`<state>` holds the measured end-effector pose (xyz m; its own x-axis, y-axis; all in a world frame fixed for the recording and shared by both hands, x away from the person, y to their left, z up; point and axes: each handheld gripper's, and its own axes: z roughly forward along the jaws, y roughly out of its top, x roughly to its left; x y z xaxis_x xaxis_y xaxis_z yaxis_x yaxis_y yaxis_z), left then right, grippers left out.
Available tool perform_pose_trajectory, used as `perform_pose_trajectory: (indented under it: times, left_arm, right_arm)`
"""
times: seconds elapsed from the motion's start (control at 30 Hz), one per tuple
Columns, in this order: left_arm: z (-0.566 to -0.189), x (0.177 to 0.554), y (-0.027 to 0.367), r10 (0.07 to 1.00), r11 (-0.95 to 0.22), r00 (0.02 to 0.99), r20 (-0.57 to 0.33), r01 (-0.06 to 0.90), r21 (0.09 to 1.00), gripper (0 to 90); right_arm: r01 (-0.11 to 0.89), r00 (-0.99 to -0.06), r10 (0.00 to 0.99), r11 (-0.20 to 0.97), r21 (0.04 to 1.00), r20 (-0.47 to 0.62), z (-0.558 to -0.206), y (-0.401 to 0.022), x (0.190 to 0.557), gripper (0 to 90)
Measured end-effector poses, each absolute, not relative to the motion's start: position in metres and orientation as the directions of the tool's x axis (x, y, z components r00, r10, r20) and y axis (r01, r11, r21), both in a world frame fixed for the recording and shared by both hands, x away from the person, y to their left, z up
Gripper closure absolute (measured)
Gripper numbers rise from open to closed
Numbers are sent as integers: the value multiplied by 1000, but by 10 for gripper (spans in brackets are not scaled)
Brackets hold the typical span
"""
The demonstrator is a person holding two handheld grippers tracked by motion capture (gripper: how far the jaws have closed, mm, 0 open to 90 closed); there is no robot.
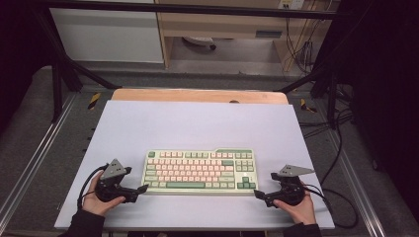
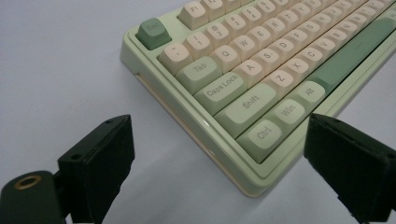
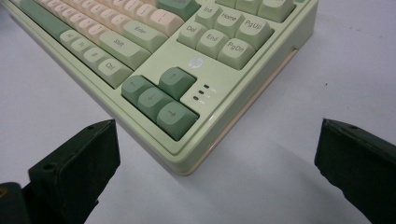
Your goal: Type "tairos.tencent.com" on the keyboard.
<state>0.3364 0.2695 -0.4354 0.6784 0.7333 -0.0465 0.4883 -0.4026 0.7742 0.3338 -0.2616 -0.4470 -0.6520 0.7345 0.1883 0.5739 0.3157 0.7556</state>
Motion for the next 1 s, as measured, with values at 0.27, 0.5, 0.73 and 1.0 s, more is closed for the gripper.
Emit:
perform_pose_trajectory:
  times: [0.27, 0.5, 0.73, 1.0]
  left_arm:
    - [-435, 336, 269, 732, -402, 679, -48, 487, 776, 85]
    - [-432, 335, 269, 734, -394, 677, -47, 482, 783, 88]
    - [-430, 336, 266, 739, -396, 673, -41, 483, 781, 98]
    - [-422, 336, 260, 739, -399, 673, -30, 473, 786, 128]
  right_arm:
    - [574, -649, 736, 310, 758, 191, -447, -262, 333, 7]
    - [573, -648, 738, 311, 758, 188, -446, -262, 333, 7]
    - [574, -649, 737, 313, 756, 188, -447, -261, 333, 7]
    - [575, -649, 738, 316, 755, 185, -447, -261, 333, 7]
